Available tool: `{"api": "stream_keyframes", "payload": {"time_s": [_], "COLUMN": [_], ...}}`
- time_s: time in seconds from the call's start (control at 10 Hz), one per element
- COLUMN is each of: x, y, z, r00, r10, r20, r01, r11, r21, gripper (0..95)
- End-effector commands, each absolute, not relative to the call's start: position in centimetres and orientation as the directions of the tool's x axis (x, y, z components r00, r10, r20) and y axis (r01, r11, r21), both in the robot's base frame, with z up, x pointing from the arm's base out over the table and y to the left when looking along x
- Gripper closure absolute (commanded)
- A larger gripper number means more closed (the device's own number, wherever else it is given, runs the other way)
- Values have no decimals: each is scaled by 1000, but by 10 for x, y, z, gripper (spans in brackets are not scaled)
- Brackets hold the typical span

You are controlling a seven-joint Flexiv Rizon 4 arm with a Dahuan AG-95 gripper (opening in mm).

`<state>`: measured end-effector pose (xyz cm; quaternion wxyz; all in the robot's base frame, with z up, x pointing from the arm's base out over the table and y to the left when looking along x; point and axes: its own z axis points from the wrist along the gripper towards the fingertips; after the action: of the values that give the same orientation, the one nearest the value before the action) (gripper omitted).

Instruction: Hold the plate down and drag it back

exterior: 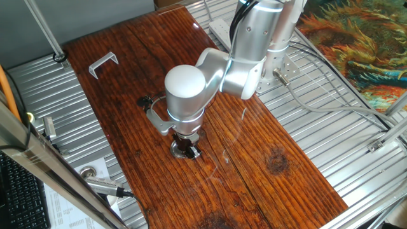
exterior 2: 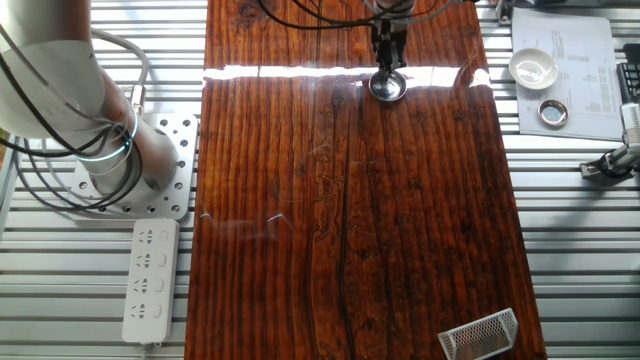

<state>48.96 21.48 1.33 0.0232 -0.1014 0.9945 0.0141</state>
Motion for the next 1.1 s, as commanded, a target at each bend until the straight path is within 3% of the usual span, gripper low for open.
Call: {"api": "stream_keyframes", "payload": {"time_s": [0.1, 0.2, 0.8, 0.9, 1.1], "x": [489, 489, 488, 490, 496], "y": [214, 214, 213, 209, 197], "z": [13, 14, 39, 44, 52], "r00": [-978, -977, -984, -990, -994], "r10": [-204, -208, -174, -134, -98], "r20": [-46, -51, -47, -49, -48], "r01": [-205, -210, -175, -135, -100], "r11": [978, 977, 984, 990, 995], "r21": [27, 43, 31, 26, 26], "gripper": [570, 190, 190, 570, 950]}}
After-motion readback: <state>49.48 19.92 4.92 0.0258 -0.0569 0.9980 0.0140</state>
